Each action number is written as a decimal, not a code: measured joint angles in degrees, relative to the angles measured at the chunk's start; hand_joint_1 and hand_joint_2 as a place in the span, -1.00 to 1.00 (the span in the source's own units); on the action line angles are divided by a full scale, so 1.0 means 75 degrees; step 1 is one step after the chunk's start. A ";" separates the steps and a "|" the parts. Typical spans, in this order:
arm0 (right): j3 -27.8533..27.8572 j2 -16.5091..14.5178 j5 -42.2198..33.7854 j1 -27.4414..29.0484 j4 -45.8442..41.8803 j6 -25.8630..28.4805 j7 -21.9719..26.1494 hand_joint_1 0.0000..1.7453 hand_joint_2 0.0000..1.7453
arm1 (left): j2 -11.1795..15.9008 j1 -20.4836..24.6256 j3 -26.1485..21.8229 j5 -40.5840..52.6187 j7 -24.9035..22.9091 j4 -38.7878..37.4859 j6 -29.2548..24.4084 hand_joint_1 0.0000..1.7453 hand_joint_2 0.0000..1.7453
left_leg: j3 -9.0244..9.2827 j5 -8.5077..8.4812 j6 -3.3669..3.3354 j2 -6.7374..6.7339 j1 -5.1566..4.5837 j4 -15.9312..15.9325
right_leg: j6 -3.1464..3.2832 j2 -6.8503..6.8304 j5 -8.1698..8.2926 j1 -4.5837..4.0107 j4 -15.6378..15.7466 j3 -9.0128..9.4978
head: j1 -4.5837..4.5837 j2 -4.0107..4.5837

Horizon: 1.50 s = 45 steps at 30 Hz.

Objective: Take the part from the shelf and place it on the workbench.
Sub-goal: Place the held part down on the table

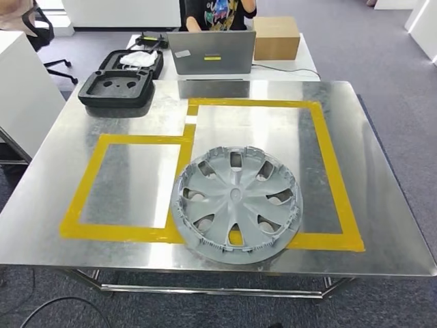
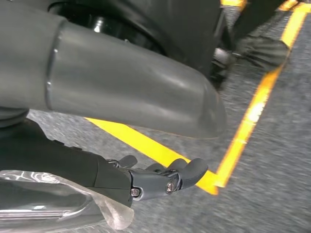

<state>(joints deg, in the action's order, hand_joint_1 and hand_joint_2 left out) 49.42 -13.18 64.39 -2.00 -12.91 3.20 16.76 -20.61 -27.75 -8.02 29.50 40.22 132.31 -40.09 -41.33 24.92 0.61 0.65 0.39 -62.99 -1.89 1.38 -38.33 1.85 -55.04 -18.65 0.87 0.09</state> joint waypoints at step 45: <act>0.0139 -0.0048 -0.0109 -0.0126 -0.0007 0.0103 0.0133 -1.00 -1.00 | -0.0031 -0.0134 0.0198 0.0081 0.0000 -0.0203 0.0004 1.00 1.00 | 0.1447 0.0557 -0.0246 -0.0357 -0.0052 0.0618 | -0.0229 -0.0250 0.0996 -0.0132 -0.0526 -0.1447 | -0.0140 -0.0003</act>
<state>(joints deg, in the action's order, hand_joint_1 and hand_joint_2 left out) 50.47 -13.54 63.57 -2.95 -12.96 3.98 17.76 -20.85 -28.76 -6.53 30.10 40.22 130.78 -40.06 -30.48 29.10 -1.24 -2.03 0.01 -58.36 -3.61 -0.49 -30.86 0.86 -58.98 -29.50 -0.18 0.07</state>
